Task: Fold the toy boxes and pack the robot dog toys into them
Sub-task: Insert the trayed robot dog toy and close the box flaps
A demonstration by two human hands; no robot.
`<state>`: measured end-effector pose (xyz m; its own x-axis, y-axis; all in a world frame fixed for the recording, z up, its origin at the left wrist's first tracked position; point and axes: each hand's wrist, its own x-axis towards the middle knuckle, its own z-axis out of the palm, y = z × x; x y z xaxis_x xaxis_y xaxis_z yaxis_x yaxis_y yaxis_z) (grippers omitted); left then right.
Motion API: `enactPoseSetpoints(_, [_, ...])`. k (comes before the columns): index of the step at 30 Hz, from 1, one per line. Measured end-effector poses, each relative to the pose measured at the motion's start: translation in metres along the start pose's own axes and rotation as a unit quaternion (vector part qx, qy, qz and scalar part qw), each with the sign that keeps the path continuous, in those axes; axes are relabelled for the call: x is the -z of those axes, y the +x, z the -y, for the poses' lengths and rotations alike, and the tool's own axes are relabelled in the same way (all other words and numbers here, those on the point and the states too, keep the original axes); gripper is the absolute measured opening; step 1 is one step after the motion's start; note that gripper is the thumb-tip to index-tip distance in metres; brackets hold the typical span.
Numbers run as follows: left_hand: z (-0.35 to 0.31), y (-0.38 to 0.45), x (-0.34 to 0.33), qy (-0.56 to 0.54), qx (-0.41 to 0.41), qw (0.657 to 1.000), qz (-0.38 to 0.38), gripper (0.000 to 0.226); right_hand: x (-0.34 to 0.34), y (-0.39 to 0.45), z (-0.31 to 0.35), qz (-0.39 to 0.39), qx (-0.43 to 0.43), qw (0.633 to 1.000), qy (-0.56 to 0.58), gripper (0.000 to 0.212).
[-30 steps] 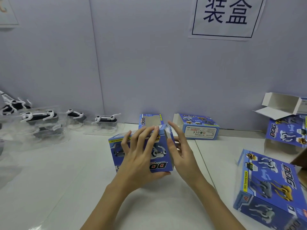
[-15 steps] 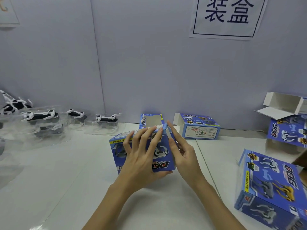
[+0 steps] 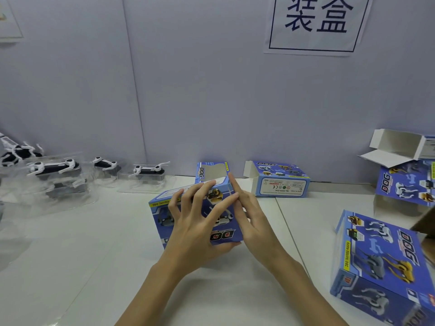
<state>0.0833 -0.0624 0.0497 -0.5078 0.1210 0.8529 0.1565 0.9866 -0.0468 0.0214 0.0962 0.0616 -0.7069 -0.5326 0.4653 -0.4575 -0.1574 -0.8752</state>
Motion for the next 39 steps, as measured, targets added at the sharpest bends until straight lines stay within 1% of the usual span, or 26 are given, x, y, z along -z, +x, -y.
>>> enactPoseSetpoints(3, [-0.001, 0.002, 0.002, 0.005, 0.004, 1.0, -0.012, 0.082, -0.002, 0.0, 0.004, 0.012, 0.009, 1.0, 0.016, 0.051])
enactPoseSetpoints(6, [0.002, 0.006, 0.007, -0.001, 0.019, 0.999, -0.051, 0.079, -0.001, -0.001, 0.004, -0.01, 0.077, 0.996, -0.035, 0.051])
enactPoseSetpoints(8, [0.007, 0.007, 0.011, -0.016, 0.039, 0.996, -0.074, 0.081, -0.002, -0.001, 0.004, -0.022, 0.095, 0.993, -0.06, 0.05])
enactPoseSetpoints(15, [0.008, 0.007, 0.015, -0.038, 0.068, 0.993, -0.085, 0.084, -0.01, -0.001, 0.001, -0.024, 0.076, 0.996, -0.038, 0.051])
enactPoseSetpoints(18, [0.008, 0.006, 0.016, -0.045, 0.068, 0.993, -0.083, 0.083, -0.014, -0.002, -0.001, -0.028, 0.06, 0.998, -0.022, 0.05])
enactPoseSetpoints(22, [0.008, 0.006, 0.016, -0.052, 0.065, 0.994, -0.072, 0.082, -0.016, -0.002, -0.004, -0.031, 0.062, 0.998, -0.01, 0.049])
enactPoseSetpoints(25, [0.007, 0.007, 0.015, -0.058, 0.065, 0.994, -0.065, 0.078, -0.016, -0.001, -0.003, -0.047, 0.064, 0.997, -0.004, 0.048])
enactPoseSetpoints(28, [0.006, 0.008, 0.015, -0.058, 0.061, 0.995, -0.06, 0.074, -0.016, -0.002, -0.002, -0.057, 0.055, 0.997, -0.01, 0.048])
enactPoseSetpoints(32, [0.01, 0.005, 0.013, -0.043, 0.045, 0.996, -0.062, 0.071, -0.018, -0.004, -0.001, -0.026, 0.06, 0.997, -0.052, 0.049])
enactPoseSetpoints(34, [0.013, 0.004, 0.013, -0.046, 0.038, 0.996, -0.066, 0.07, -0.018, -0.005, 0.0, -0.015, 0.073, 0.994, -0.078, 0.055])
enactPoseSetpoints(37, [0.014, 0.004, 0.012, -0.05, 0.035, 0.996, -0.069, 0.065, -0.016, -0.006, -0.001, -0.013, 0.094, 0.989, -0.117, 0.07])
enactPoseSetpoints(39, [0.012, 0.005, 0.012, -0.044, 0.036, 0.996, -0.069, 0.063, -0.015, -0.005, -0.002, -0.025, 0.102, 0.988, -0.116, 0.069])
